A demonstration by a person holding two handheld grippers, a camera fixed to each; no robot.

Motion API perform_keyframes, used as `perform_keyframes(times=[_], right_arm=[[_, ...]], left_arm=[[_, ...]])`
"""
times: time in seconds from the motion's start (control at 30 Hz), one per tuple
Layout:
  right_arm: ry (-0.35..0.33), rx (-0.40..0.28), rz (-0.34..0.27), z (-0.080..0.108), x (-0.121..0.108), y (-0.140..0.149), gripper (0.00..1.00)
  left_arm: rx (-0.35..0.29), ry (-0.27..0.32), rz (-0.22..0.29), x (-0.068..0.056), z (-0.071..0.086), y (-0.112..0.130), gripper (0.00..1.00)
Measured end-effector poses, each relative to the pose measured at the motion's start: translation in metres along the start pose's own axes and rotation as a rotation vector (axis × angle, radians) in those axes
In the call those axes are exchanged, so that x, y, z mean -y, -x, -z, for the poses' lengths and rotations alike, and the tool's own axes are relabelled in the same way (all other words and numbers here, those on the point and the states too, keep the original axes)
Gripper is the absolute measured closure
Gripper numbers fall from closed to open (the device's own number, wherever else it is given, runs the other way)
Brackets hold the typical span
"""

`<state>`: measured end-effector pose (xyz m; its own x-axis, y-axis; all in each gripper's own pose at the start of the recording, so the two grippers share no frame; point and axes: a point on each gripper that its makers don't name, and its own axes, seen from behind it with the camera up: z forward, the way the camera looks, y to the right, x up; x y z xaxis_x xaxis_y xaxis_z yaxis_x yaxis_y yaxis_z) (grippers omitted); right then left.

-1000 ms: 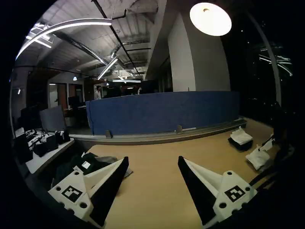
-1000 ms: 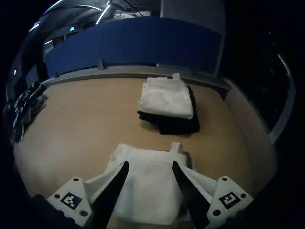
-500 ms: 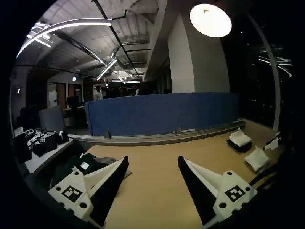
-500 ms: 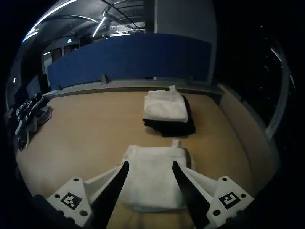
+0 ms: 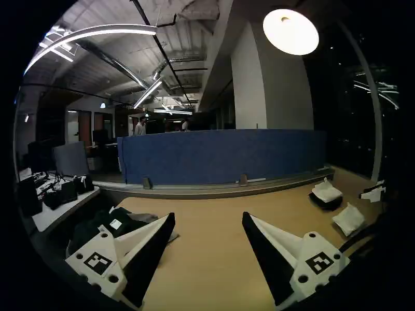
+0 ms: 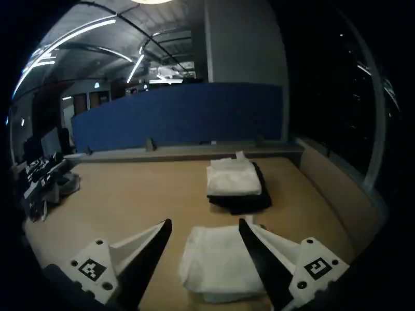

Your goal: Fold towel

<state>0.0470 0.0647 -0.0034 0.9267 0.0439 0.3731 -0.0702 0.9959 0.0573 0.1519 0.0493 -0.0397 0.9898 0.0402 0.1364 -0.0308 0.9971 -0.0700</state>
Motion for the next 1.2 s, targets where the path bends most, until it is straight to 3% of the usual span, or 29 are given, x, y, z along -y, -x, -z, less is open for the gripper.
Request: perform_keyframes(times=[0.27,0.4,0.87,1.2], right_arm=[[0.043,-0.231,-0.040,0.021,0.024,-0.050,0.00],[0.059,-0.299,-0.043,0.031,0.039,-0.064,0.00],[0.059,-0.318,-0.014,0.040,0.065,-0.065,0.00],[0.069,-0.308,0.025,0.048,0.069,-0.052,0.00]], left_arm=[[-0.009,-0.008,0.026,0.006,0.002,0.002,0.04],[-0.021,-0.010,0.043,0.009,0.001,0.001,0.04],[-0.088,0.000,0.080,0.020,-0.004,-0.010,0.04],[-0.121,-0.003,0.053,0.024,-0.013,0.012,0.04]])
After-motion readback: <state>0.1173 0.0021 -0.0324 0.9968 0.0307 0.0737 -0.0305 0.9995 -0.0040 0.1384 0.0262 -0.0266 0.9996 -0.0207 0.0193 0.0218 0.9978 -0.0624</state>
